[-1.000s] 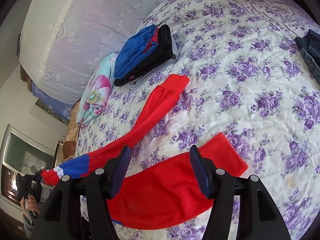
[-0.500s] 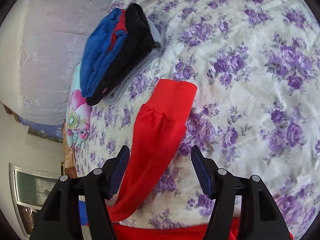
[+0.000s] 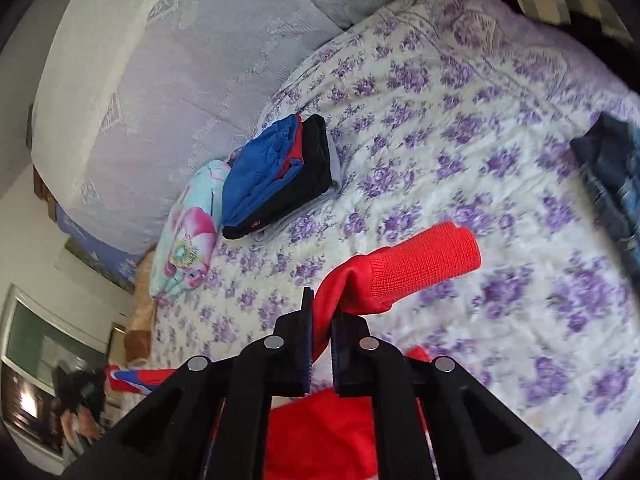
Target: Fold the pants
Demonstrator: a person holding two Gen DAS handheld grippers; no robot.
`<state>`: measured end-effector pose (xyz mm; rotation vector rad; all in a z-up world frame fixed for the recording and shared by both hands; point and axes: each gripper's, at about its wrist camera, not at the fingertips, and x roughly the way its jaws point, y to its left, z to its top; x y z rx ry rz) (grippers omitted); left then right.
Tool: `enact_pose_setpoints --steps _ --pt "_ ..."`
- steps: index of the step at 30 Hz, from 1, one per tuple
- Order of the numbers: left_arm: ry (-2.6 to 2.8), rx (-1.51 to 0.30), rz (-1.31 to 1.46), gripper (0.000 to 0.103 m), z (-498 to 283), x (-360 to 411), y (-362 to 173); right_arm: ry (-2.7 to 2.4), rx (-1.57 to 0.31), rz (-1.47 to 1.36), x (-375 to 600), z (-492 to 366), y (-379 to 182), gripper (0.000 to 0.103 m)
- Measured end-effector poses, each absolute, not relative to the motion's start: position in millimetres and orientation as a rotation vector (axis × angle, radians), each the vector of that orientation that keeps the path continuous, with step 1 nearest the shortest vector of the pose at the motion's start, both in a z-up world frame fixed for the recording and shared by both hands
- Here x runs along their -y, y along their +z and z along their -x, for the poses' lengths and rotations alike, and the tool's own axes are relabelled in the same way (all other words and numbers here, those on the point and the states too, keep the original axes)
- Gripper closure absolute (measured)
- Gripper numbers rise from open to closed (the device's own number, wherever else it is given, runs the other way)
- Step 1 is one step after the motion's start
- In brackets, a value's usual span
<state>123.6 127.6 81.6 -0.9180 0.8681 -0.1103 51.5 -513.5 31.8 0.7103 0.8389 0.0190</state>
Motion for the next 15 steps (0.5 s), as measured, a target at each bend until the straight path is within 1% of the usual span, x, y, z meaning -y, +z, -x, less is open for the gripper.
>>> enact_pose_setpoints --steps 2,4,5,6,8,9,10,11,12,13,15 --pt "-0.134 -0.906 0.912 0.102 -159 -113 69 -0.018 -0.888 -0.707 519 -82 12 0.096" --pt "-0.147 -0.940 0.860 0.101 -207 -96 49 -0.097 -0.939 -0.673 526 -130 -22 0.095" --pt "-0.135 -0.950 0.816 0.099 -229 -89 37 -0.140 -0.965 -0.626 524 -150 -40 0.093" --pt "-0.129 -0.995 0.762 0.092 -252 -82 23 -0.174 -0.992 -0.604 522 -162 -53 0.088" --pt "-0.053 -1.103 0.758 0.091 -270 -83 -3 -0.141 -0.944 -0.651 513 -163 -50 0.085" --pt "-0.074 -1.104 0.804 0.091 -264 -86 -6 -0.101 -0.894 -0.670 508 -155 -42 0.074" --pt "-0.123 -1.071 0.830 0.082 -251 -90 -2 -0.088 -0.848 -0.664 506 -144 -33 0.056" --pt "-0.127 -1.048 0.809 0.074 -239 -94 4 -0.102 -0.811 -0.643 505 -132 -26 0.049" --pt "-0.099 -1.030 0.774 0.055 -224 -98 9 -0.116 -0.793 -0.627 506 -121 -21 0.043" --pt "-0.067 -1.006 0.745 0.045 -204 -105 15 -0.119 -0.793 -0.629 511 -111 -19 0.043" --pt "-0.059 -1.009 0.747 0.043 -174 -118 15 -0.131 -0.806 -0.679 522 -90 -21 0.043"
